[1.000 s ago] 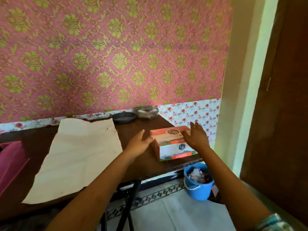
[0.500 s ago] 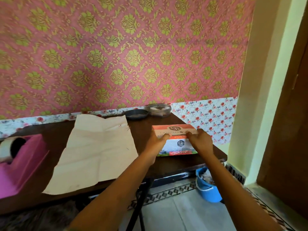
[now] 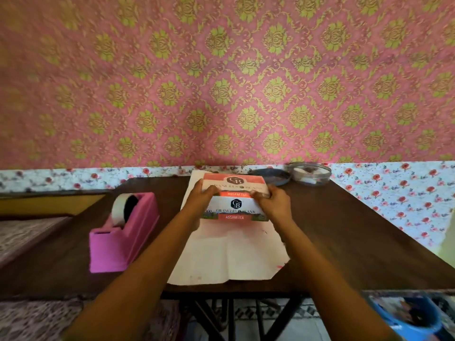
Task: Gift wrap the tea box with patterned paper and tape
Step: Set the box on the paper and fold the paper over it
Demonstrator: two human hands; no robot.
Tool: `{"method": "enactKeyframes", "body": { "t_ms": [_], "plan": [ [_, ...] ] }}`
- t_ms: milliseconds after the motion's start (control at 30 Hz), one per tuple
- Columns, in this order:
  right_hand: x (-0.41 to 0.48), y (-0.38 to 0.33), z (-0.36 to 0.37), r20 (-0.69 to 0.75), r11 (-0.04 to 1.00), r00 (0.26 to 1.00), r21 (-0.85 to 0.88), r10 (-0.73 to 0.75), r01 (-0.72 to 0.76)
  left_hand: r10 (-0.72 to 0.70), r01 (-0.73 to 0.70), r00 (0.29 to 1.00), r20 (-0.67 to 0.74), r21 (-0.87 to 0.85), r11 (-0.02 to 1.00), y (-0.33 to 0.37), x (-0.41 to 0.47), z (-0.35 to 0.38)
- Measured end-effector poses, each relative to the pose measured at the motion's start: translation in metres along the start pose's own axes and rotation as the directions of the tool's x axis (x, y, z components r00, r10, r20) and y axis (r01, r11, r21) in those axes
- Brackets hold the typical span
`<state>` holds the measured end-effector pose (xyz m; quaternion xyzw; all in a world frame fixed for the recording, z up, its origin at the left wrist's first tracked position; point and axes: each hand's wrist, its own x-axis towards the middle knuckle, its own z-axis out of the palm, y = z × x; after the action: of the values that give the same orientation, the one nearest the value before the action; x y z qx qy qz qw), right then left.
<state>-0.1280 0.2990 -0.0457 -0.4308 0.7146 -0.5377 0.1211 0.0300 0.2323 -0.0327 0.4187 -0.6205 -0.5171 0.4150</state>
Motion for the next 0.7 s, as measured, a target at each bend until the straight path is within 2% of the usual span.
{"method": "enactKeyframes", "body": {
  "t_ms": [233, 400, 567, 700],
  "plan": [
    [-0.003, 0.012, 0.032, 0.07, 1.0, 0.997, 0.007, 0.024, -0.025, -0.068, 0.07, 0.998, 0.016, -0.083, 0.994, -0.037, 0.013, -0.023],
    [-0.016, 0.021, 0.036, 0.076, 0.998, 0.996, 0.042, -0.052, 0.049, -0.086, 0.09, 0.996, 0.038, -0.118, 0.989, -0.057, 0.017, -0.026],
    [-0.013, 0.033, 0.037, 0.07, 0.992, 0.994, 0.104, -0.086, 0.078, -0.116, 0.12, 0.989, 0.088, -0.035, 0.992, -0.058, 0.018, -0.034],
    [0.012, 0.04, 0.03, 0.052, 0.997, 0.999, 0.08, 0.001, -0.006, -0.114, 0.113, 0.993, 0.028, 0.025, 0.993, -0.049, 0.031, -0.049]
  ]
}}
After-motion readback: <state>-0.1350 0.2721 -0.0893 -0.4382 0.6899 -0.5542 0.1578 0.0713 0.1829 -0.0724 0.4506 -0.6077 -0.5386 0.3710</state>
